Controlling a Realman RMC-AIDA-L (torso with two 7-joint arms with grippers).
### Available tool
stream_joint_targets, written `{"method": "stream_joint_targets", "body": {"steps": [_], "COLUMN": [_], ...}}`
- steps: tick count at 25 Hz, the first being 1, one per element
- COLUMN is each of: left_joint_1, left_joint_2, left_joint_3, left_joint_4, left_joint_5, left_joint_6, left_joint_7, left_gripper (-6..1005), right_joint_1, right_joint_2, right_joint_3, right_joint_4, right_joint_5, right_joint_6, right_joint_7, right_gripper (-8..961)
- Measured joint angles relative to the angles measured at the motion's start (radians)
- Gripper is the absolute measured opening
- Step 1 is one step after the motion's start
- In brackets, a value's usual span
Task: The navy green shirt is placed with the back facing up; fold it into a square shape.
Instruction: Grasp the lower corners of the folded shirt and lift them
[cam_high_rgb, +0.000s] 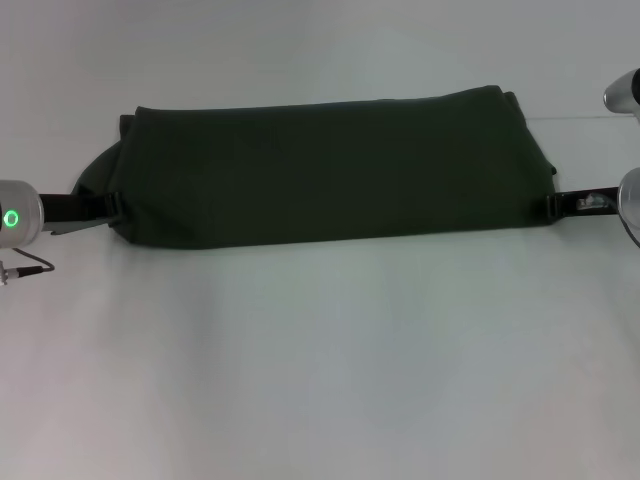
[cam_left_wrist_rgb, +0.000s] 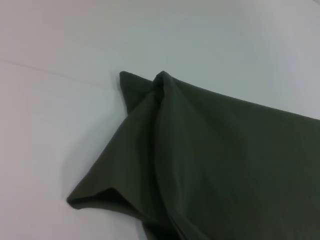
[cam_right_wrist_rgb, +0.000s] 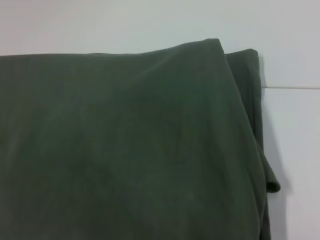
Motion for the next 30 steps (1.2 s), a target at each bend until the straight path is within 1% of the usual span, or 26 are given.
{"method": "stream_joint_targets", "body": {"steps": [4, 8, 13, 18, 24, 27, 30], "left_joint_1": [0.003, 0.006, 0.008, 0.008, 0.007, 0.009, 0.01], "left_joint_2": [-0.001, -0.002, -0.003, -0.003, 0.006, 0.017, 0.033], "left_joint_3": [0.0, 0.0, 0.0, 0.0, -0.001, -0.006, -0.025], "left_joint_4": [0.01, 0.017, 0.019, 0.022, 0.052, 0.073, 0.089], "left_joint_5": [0.0, -0.001, -0.001, -0.002, -0.001, 0.0, 0.006], "left_joint_6": [0.002, 0.003, 0.003, 0.012, 0.096, 0.168, 0.257], "left_joint_7": [0.0, -0.002, -0.004, -0.003, -0.005, -0.008, -0.008], "left_gripper": [2, 2, 3, 3, 2, 2, 3], "right_joint_1": [-0.004, -0.005, -0.009, -0.016, -0.046, -0.059, -0.07], "right_joint_2": [-0.011, -0.018, -0.027, -0.037, -0.045, -0.055, -0.07], "right_joint_3": [0.0, 0.001, 0.002, 0.006, 0.04, 0.054, 0.067], "right_joint_4": [-0.002, -0.005, -0.007, -0.037, -0.129, -0.162, -0.181], "right_joint_5": [0.04, 0.043, 0.046, 0.049, 0.051, 0.051, 0.051], "right_joint_6": [-0.022, -0.034, -0.05, -0.119, -0.264, -0.325, -0.389], "right_joint_7": [-0.032, -0.033, -0.033, -0.031, -0.023, -0.02, -0.019], "right_gripper": [298, 172, 40, 43, 46, 47, 49]}}
